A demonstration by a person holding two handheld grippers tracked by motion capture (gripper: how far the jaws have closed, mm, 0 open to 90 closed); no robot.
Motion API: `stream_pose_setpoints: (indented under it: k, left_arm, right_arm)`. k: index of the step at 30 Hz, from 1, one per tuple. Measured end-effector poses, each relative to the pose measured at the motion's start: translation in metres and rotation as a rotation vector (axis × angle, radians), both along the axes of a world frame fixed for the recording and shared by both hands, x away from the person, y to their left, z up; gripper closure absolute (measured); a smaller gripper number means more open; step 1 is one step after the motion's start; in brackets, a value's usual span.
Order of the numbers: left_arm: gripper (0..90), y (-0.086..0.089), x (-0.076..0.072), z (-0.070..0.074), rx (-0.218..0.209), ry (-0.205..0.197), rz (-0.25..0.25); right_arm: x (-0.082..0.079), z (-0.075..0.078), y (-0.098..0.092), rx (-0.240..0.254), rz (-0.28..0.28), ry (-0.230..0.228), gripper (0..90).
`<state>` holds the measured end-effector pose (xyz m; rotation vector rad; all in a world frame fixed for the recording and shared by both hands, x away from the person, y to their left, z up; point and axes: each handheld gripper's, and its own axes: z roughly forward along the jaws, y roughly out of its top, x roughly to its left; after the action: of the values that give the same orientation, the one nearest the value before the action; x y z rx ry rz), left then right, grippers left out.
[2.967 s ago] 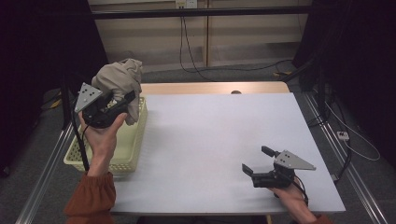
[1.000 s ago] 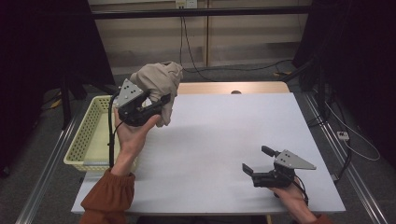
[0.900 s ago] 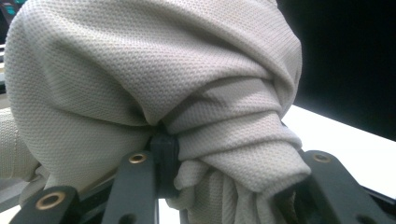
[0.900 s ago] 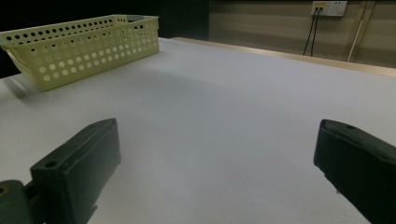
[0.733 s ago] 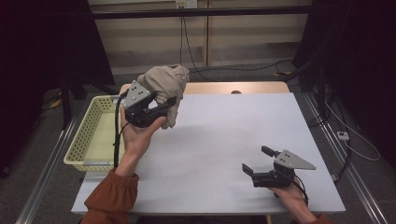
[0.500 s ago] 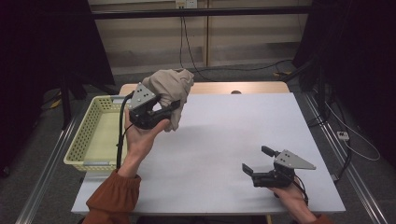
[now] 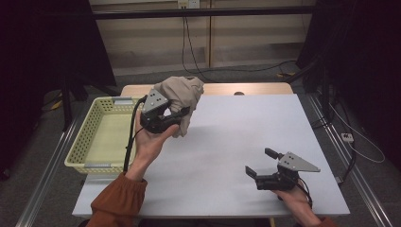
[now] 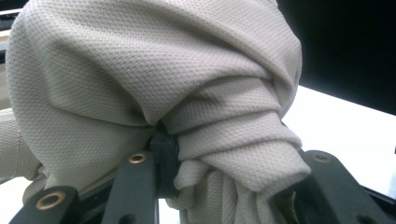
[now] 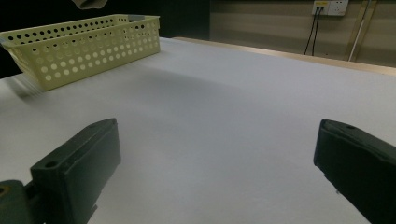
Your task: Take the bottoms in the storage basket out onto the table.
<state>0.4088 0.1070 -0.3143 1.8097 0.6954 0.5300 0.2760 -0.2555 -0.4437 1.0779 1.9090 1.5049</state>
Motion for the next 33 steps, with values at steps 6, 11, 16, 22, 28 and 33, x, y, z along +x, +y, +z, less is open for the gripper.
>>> stream_pose_setpoints:
  k: [6, 11, 16, 22, 28, 33]
  left_arm:
    - [56.4, -0.001, 0.004, -0.006, 0.009, 0.025, 0.004]
    - [56.4, -0.003, 0.008, -0.014, 0.026, 0.030, 0.007]
    - [56.4, -0.001, 0.015, -0.023, 0.042, 0.058, 0.022]
    - [56.4, -0.002, 0.019, -0.030, 0.077, 0.075, 0.028]
    - [56.4, -0.003, 0.024, -0.040, 0.089, 0.108, 0.034]
    - [56.4, -0.005, 0.025, -0.045, 0.104, 0.125, 0.029]
  right_arm:
    - [-0.001, 0.000, 0.000, 0.001, 0.003, 0.000, 0.5]
    - [-0.001, 0.000, 0.000, 0.001, 0.004, 0.004, 0.6]
    - [0.000, 0.000, 0.000, -0.002, 0.004, 0.003, 0.6]
    - [0.000, 0.000, 0.000, -0.007, 0.006, 0.003, 0.7]
    - [0.000, 0.000, 0.000, -0.006, 0.007, 0.001, 0.7]
    - [0.000, 0.000, 0.000, -0.007, 0.008, 0.003, 0.7]
